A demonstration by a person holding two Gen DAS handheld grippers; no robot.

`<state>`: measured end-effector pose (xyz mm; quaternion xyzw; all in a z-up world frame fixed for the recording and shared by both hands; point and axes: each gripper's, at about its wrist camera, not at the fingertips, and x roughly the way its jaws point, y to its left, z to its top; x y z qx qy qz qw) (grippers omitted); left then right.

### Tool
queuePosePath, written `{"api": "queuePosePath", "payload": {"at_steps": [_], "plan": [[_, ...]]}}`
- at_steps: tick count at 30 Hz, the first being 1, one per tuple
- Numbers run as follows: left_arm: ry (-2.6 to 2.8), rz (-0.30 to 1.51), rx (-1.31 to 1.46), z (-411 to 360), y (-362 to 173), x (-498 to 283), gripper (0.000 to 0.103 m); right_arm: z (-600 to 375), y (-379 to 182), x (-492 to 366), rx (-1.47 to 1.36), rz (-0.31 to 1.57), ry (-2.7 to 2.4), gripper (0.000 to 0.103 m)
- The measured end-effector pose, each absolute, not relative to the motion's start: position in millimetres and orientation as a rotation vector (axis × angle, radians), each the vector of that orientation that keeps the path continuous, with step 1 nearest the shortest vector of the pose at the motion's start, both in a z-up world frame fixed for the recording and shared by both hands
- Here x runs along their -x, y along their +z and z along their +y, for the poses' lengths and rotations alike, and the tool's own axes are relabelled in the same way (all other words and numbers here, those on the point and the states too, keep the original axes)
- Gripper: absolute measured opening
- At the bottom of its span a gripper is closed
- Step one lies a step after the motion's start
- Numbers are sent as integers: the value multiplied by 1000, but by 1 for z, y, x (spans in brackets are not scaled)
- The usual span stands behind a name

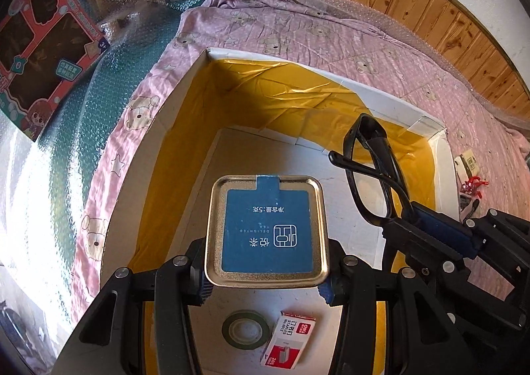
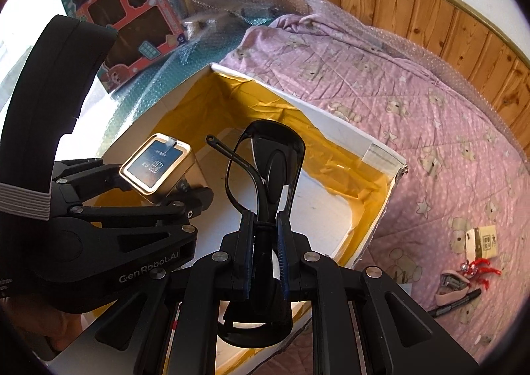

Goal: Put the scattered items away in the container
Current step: 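Lower into the box and open the left tool on the tin while the right tool releases the glasses, then withdraw both open tools from the box toward the remaining items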

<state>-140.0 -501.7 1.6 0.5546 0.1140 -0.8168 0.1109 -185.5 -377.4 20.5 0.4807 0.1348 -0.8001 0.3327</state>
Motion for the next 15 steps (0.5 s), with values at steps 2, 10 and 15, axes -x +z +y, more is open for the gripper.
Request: {"api": "queuePosePath", "payload": {"at_steps": [2,10,15], "plan": [[-2391,328,-1631,-503,0,142,50,-377,20,187,-1259,354,-2089,14],[-2346,348,-1648,-512,-9,146,50,-370,19,190,-1273,332,-2107,18],[-2346,339,-1651,-511,-8,143,51,-365,24,186,-1264,294,-2108,18]]}}
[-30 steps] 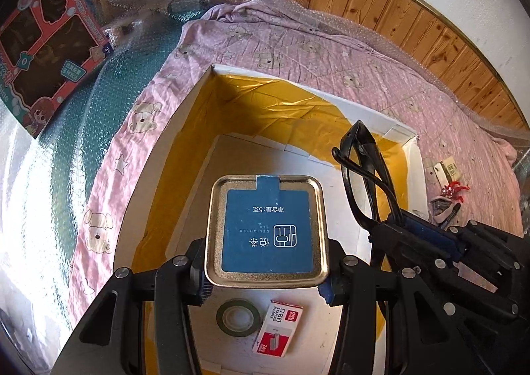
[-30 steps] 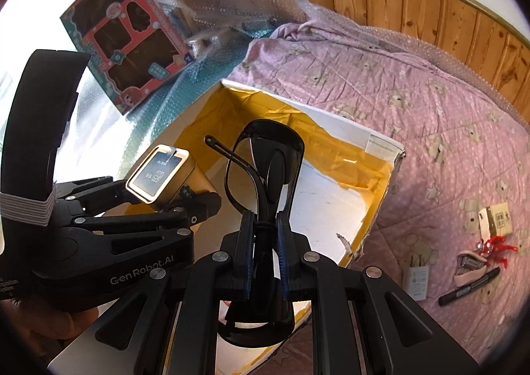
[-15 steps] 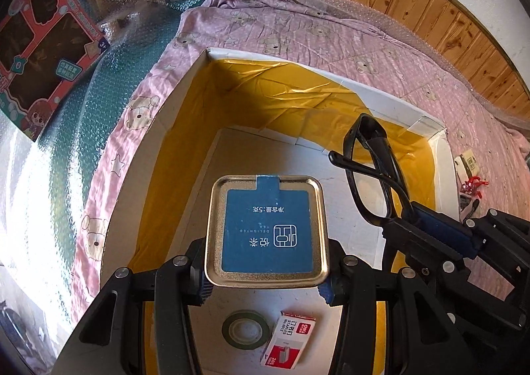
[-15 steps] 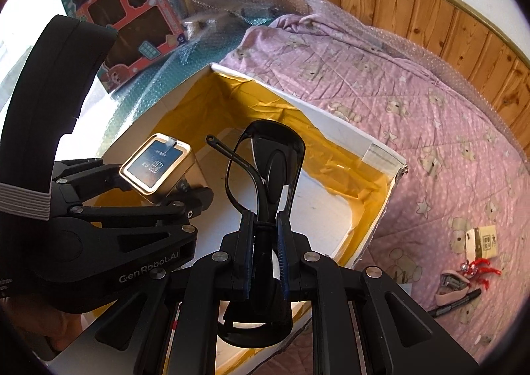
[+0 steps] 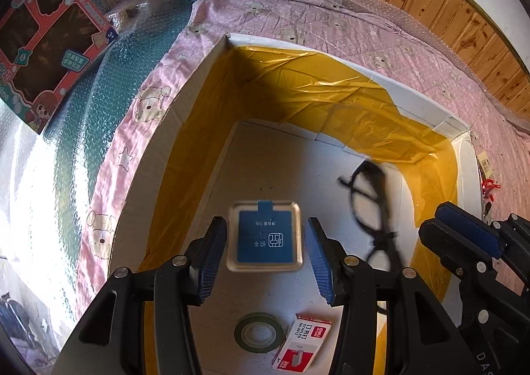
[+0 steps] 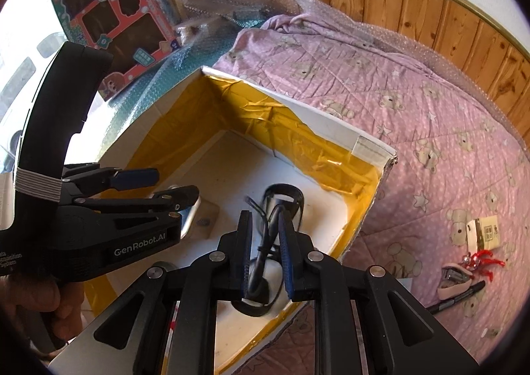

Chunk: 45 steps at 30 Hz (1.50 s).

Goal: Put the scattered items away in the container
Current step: 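Withdraw both open tools from the box toward the remaining items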

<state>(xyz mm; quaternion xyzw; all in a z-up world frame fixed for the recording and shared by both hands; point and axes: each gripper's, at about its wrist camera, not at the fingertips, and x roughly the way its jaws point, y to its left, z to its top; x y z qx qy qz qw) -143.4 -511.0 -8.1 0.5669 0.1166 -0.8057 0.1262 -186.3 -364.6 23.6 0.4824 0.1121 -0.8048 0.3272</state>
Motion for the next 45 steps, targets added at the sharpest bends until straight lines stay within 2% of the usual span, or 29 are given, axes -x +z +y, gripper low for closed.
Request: {"api": "queuePosePath", "payload": {"at_steps": [20,37,45], "plan": [[-2429,342,-1543,-508,37,98,53,-334,48,146,-1225,155,-2073,18],[-2648,311,-1457,-432,74,49,53,-268,48,102,-1223,-87,-2055,19],[-2769,65,-1413,-362,77,28,53,-207,35,86,-1259,-256,-2098,20]]}}
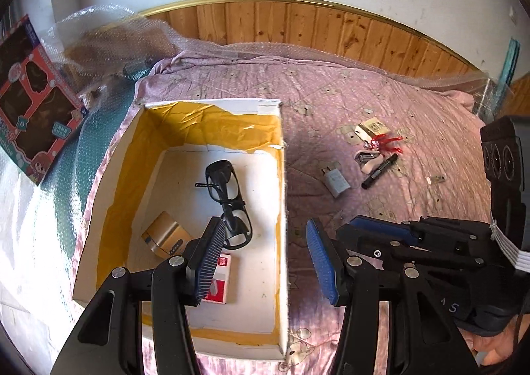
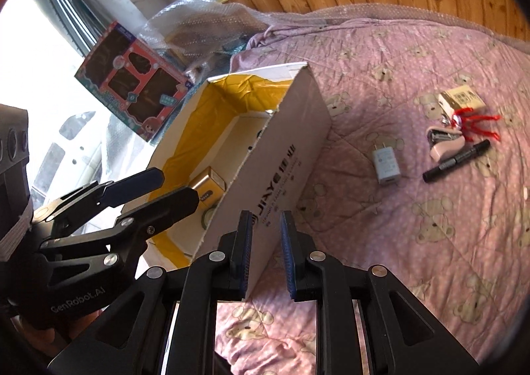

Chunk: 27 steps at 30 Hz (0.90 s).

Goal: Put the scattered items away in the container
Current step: 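Withdraw both open tools from the box toward the remaining items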

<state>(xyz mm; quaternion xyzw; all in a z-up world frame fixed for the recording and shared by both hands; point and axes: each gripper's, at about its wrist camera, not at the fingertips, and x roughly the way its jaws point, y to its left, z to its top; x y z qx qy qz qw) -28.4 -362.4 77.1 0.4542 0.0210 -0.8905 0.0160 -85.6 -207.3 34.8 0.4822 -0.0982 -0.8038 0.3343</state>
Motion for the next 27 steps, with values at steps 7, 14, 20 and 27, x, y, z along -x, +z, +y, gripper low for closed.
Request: {"api": "queuePosePath", "payload": {"at_steps": [7,14,20,27], "plan": [[-2840,-100,-1451,-300,63,23,53,-154,17,83,-1310,-382,-2144,20],[-2855,-126,-1522,-262,45,35,53,-112,0,85,-1347,-481,-2178,20],[-2822,-70,-1583,-244,26,57,53,-84,-11,99,-1369,-548,-2203,20],[-2758,-21,-1628,-237,1,93,56,-53,-26,118,-1400,-624,-2229,20]]}}
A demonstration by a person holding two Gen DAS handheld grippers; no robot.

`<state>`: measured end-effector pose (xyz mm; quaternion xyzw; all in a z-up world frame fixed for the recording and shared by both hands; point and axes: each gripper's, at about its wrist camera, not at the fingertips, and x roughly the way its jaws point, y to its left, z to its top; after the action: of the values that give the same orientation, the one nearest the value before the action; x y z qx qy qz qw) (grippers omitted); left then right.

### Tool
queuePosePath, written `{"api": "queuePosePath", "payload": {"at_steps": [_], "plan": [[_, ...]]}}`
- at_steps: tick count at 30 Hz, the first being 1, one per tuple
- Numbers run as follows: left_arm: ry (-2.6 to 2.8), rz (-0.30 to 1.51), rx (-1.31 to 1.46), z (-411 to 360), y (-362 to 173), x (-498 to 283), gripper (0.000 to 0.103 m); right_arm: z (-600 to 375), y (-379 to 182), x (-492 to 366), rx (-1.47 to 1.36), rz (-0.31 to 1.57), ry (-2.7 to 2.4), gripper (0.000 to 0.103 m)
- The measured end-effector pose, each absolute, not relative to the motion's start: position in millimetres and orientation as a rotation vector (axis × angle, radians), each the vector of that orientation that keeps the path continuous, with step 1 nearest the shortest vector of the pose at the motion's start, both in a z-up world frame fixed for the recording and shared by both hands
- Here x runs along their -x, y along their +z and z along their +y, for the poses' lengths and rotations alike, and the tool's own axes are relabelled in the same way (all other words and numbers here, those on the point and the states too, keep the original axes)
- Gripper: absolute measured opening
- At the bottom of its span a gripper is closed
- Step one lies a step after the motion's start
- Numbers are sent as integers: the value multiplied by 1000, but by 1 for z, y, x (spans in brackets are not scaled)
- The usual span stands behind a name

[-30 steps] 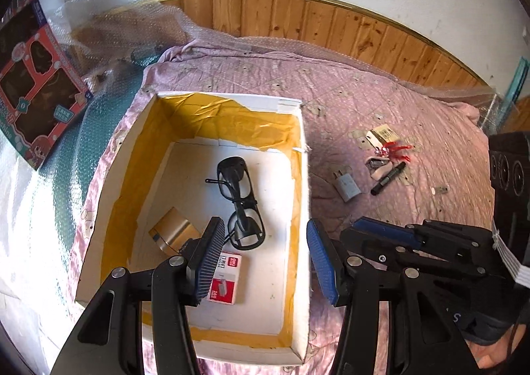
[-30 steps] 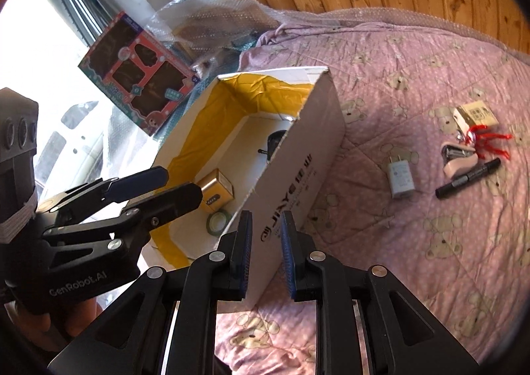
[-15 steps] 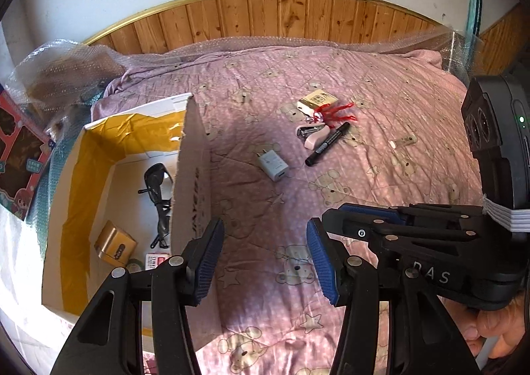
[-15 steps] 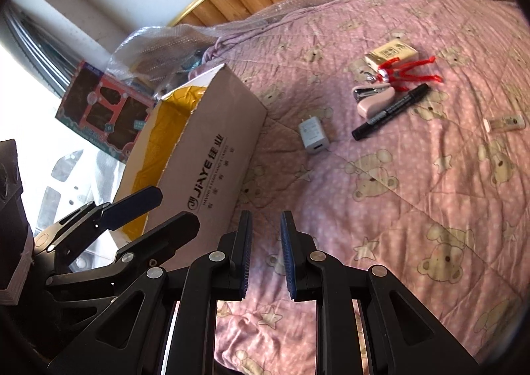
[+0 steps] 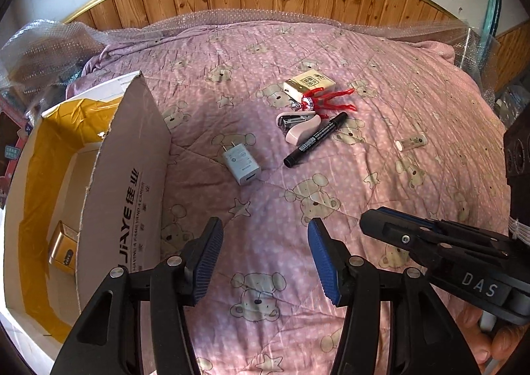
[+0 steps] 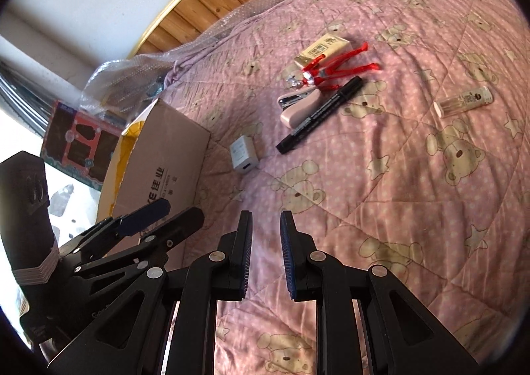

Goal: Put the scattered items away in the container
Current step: 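Withdraw both open tools from the box toward the remaining items, then grasp the white charger with the left tool while the right tool grasps the clear-capped marker tube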

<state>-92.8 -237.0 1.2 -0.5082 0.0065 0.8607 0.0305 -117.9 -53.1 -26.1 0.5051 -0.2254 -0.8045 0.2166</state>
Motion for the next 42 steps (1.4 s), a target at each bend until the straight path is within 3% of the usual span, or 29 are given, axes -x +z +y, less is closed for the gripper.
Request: {"api": "queuePosePath", "payload": {"at_steps": [9,19,25,35,42], "plan": [[2667,-134,1681,-249,-34,141,58,11,-49,150,-1457,-762,-2310,21],[2700,-227,1786,-268,-69,178,59,75,-80,179,-1541,-947,-2418,33],[2712,-304,1778,-278,-77,193,65,103,-89,204,-1554,-1032,-2482,39],[2729,-351,1782,-290,-88,213,69,103,-85,238,-1568,-943,-2566,44],[2746,-354,1751,-291,-87,225,69,116,-82,210,-1576,-938,-2662,45]]}}
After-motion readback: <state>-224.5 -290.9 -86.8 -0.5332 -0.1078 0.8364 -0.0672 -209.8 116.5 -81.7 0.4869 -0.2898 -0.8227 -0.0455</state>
